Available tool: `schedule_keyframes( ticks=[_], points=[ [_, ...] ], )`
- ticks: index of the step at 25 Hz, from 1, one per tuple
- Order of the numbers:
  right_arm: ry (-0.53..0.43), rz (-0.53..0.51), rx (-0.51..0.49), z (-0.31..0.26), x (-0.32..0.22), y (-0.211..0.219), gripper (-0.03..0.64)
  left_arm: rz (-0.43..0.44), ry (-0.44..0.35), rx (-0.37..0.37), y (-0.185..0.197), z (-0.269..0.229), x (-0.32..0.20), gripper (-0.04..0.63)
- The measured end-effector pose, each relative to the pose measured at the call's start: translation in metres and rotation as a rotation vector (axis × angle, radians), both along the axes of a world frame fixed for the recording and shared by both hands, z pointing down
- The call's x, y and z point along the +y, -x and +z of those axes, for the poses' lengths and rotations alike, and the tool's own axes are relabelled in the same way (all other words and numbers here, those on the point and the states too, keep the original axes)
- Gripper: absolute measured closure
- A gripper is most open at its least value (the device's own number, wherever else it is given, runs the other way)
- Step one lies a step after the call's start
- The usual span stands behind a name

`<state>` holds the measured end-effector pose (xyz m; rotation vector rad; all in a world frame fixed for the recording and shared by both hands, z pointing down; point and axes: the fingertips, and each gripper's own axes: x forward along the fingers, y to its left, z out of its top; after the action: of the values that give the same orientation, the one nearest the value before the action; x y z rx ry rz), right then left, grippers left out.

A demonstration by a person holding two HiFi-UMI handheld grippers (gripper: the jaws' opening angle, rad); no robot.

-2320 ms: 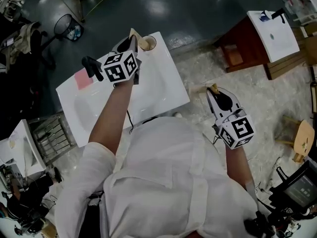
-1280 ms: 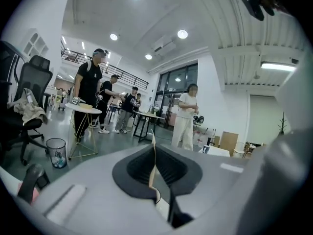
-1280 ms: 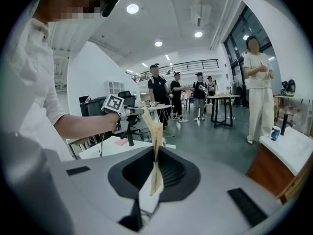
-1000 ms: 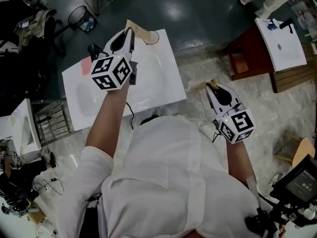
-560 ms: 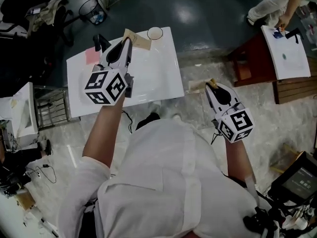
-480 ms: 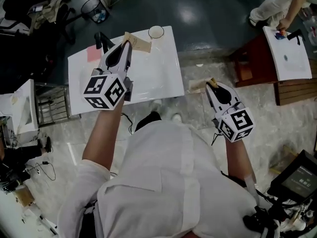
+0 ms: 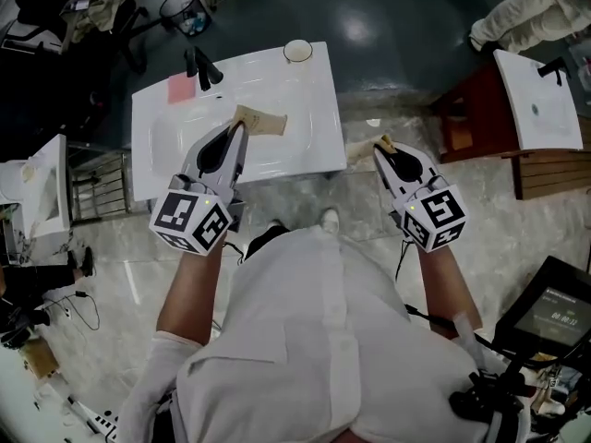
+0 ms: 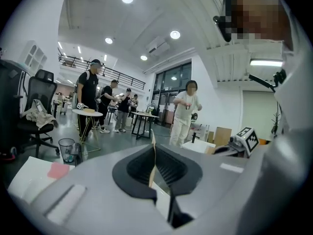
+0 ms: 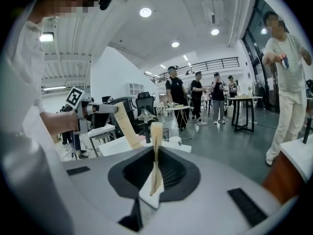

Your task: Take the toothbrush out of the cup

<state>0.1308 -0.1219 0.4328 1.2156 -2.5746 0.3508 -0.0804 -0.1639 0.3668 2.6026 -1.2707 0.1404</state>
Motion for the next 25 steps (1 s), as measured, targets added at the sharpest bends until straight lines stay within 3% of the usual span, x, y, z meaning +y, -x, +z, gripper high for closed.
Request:
schedule_keyframes(
  ticks=[5,13,25],
  points=[
    [-0.005,-0.004,0.001,-0.004,0.005,0.027,0.589,0.097,0.007,-0.015,0.005,0.003,0.029,0.586],
    [-0.009,-0.009,0.021,-0.01,0.021,0.071,0.589,0.175,0.023,-0.027,0.033,0.007,0.063,0.588],
    [-0.018,-0.005,0.051,-0.01,0.042,0.119,0.589,0.2,0.021,-0.019,0.08,0.016,0.089,0.587]
  ],
)
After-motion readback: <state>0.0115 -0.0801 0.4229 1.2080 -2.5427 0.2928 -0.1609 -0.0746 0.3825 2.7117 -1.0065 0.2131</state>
